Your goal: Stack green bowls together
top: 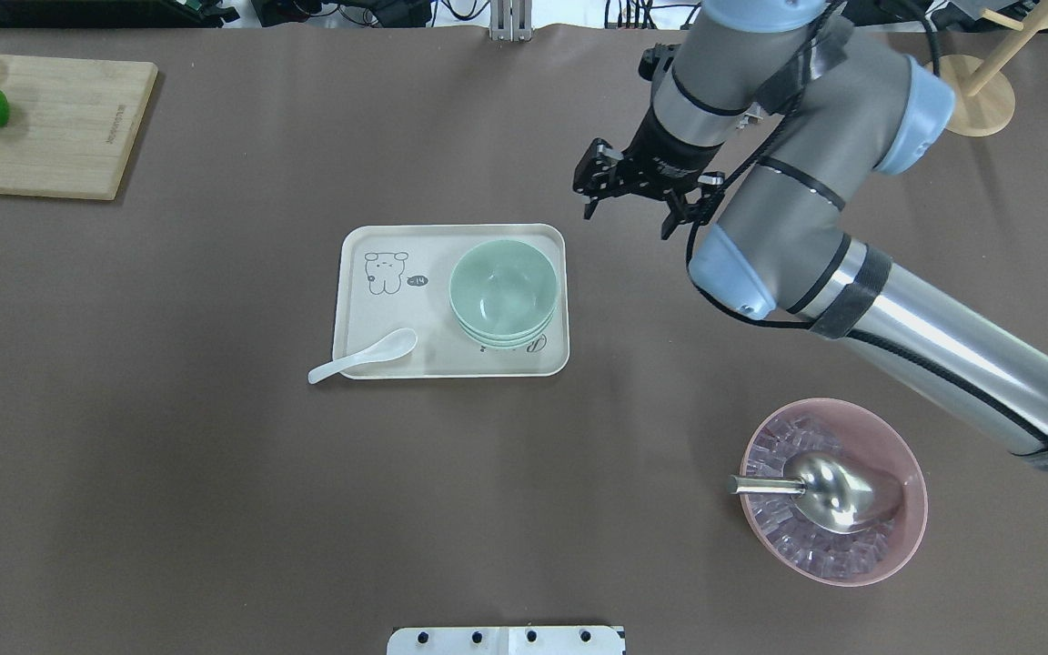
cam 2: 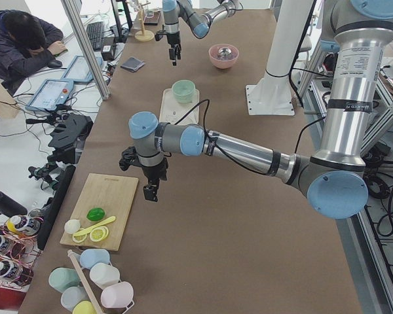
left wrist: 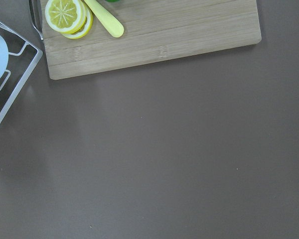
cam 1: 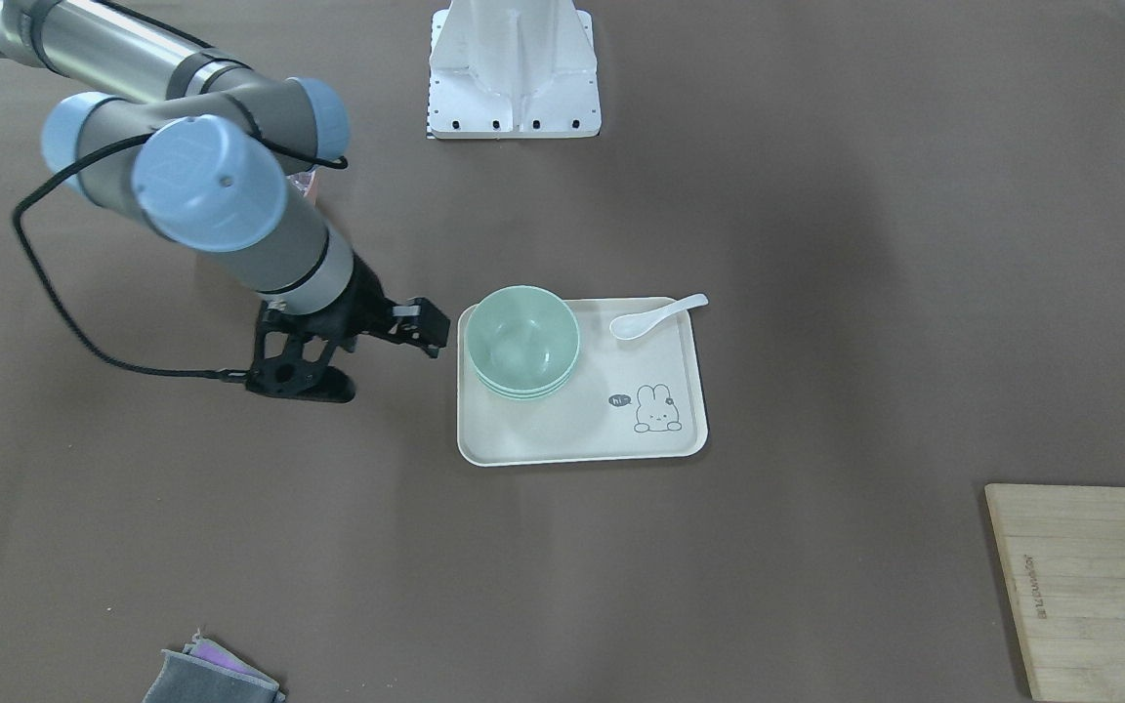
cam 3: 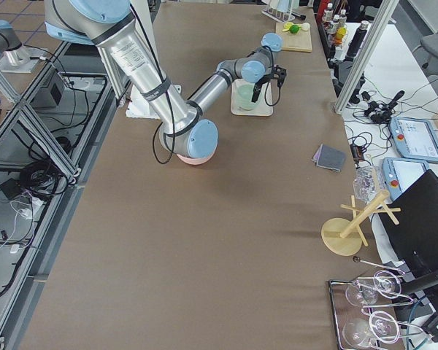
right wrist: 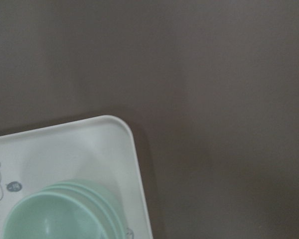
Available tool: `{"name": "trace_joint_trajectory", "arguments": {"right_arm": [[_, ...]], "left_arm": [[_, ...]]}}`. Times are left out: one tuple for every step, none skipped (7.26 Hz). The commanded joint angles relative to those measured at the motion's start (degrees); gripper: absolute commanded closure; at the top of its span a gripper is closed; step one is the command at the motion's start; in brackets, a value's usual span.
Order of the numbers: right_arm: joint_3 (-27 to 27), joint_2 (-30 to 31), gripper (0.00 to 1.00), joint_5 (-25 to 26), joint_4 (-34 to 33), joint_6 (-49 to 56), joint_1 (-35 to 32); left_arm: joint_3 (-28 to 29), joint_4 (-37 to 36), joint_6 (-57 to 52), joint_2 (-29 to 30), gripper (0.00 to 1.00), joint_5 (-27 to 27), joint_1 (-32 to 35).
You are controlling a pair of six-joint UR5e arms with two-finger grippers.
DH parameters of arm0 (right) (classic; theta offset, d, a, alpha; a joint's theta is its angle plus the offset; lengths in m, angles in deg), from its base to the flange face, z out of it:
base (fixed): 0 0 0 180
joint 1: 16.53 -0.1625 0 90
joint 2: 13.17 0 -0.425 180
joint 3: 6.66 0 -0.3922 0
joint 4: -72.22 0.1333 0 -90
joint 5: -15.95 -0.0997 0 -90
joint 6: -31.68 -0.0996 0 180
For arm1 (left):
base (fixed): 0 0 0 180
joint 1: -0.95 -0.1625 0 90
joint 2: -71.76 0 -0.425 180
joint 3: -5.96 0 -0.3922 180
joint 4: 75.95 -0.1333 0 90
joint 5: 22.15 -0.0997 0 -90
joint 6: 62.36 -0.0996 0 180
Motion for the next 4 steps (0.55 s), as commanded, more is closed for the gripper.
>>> {"name": "trace_joint_trajectory", "arguments": {"right_arm": [[-0.46, 4.96, 0.0, 5.81, -0.06, 11.49, -4.99], [-0.37, 6.89, 0.0, 6.1, -0.06, 13.88, -7.18], [-0.11, 10.22, 0.0, 6.28, 0.03, 20.08, -10.6], [-0.2, 13.73, 0.0, 5.67, 0.03, 29.19, -14.28]], "left_arm": [[0.58, -0.1, 0.0, -0.16, 0.02, -0.03, 0.05], [1.02, 0.07, 0.0, -0.08, 0.02, 0.05, 0.05], [0.93, 0.07, 0.09, -0.08, 0.02, 0.14, 0.05], [0.85, 0.07, 0.35, -0.08, 0.02, 0.14, 0.05]]}}
